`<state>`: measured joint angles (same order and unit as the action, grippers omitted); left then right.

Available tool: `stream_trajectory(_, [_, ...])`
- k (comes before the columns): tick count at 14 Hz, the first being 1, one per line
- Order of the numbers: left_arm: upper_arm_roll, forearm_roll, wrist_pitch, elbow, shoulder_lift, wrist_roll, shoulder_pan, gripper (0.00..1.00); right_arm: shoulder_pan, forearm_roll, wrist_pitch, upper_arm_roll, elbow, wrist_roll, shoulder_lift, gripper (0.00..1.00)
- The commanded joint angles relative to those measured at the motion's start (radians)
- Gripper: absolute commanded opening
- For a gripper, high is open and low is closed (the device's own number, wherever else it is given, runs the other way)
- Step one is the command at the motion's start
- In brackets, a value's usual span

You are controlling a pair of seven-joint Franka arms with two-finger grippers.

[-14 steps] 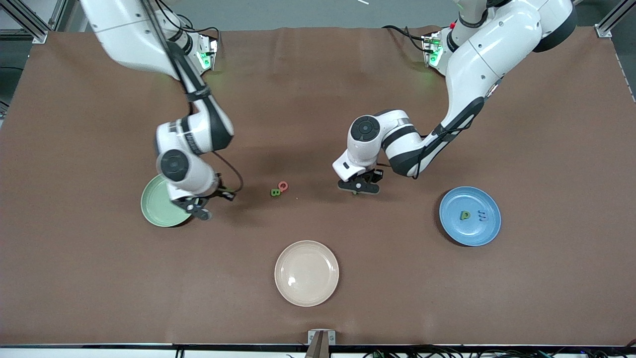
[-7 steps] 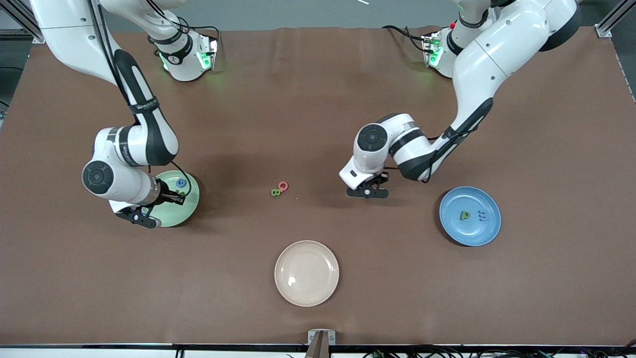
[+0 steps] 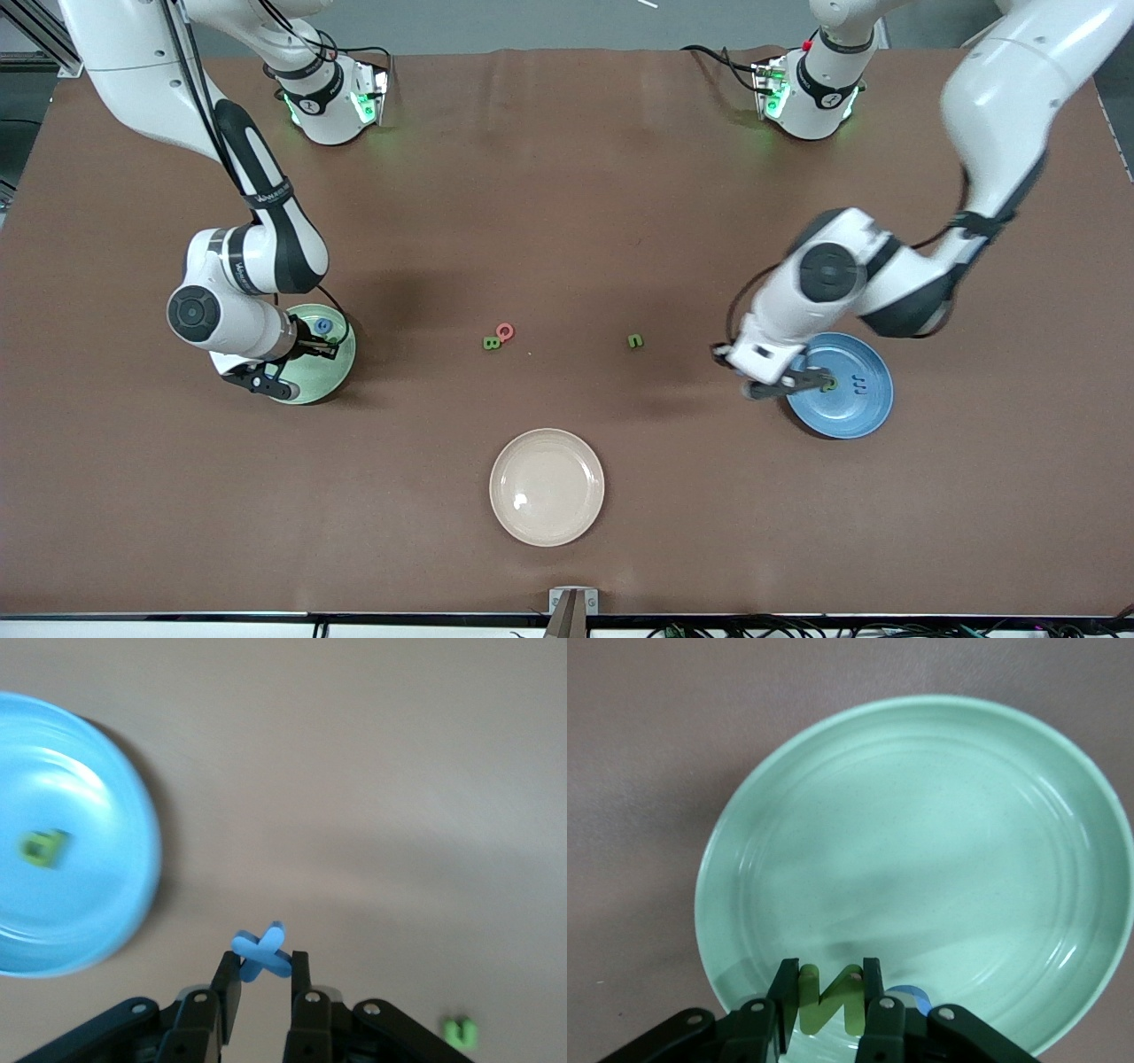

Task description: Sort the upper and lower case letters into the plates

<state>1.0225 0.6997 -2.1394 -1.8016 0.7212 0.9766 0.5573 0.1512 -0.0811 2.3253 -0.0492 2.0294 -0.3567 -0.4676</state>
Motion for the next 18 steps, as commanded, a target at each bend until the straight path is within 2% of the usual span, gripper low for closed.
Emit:
stream_trajectory(1, [0.001, -0.019, 0.003, -0.022, -0.006, 0.002, 0.065, 0.01, -0.001, -0.003, 0.026, 0.006, 0.022, 0.007, 0.001, 0.04])
stream_trajectory(3, [-0.028, -0.006, 0.003, -0.036, 0.004, -0.004, 0.122, 0.04, 0.001, -0.003, 0.035, 0.006, 0.025, 0.005, -0.006, 0.07])
stream_trajectory(4, [-0.042, -0.005, 0.003, -0.045, 0.009, -0.007, 0.14, 0.13, 0.001, -0.003, 0.034, 0.008, 0.025, 0.005, -0.008, 0.12])
stream_trajectory(5, [-0.06, -0.005, 0.003, -0.047, 0.014, -0.007, 0.141, 0.17, 0.001, -0.003, 0.032, 0.008, 0.025, 0.005, -0.008, 0.24])
stream_trajectory(6, [-0.079, -0.005, 0.003, -0.048, 0.021, -0.007, 0.141, 0.34, 0.001, -0.003, 0.031, 0.008, 0.025, 0.005, -0.008, 0.43])
stream_trajectory(7, [-0.094, -0.005, 0.003, -0.053, 0.026, -0.007, 0.139, 0.64, 0.001, -0.003, 0.029, 0.006, 0.023, 0.005, -0.008, 0.78])
stream_trajectory(8, [-0.096, -0.005, 0.003, -0.053, 0.026, -0.004, 0.141, 1.0, 0.001, -0.003, 0.026, 0.008, 0.02, 0.005, -0.005, 1.0])
stream_trajectory(11, [-0.09, -0.018, 0.003, -0.05, 0.018, 0.028, 0.104, 1.0, 0.01, -0.003, -0.077, 0.008, -0.049, -0.001, 0.004, 1.0])
stream_trajectory(13, [-0.082, -0.02, 0.003, -0.044, 0.018, 0.097, 0.029, 1.0, 0.018, -0.005, -0.232, 0.009, -0.153, -0.014, 0.004, 1.0])
stream_trajectory(14, [-0.082, -0.02, 0.003, -0.036, 0.018, 0.153, -0.023, 1.0, 0.028, -0.006, -0.26, 0.011, -0.179, -0.039, 0.006, 1.0])
stream_trajectory(16, [-0.088, -0.02, -0.001, 0.0, 0.029, 0.262, -0.15, 1.0, 0.083, -0.008, -0.247, 0.011, -0.184, -0.149, 0.009, 1.0])
stream_trajectory(18, [-0.117, -0.013, -0.014, 0.033, 0.053, 0.341, -0.268, 0.95, 0.149, -0.011, -0.198, 0.011, -0.186, -0.287, 0.004, 1.0])
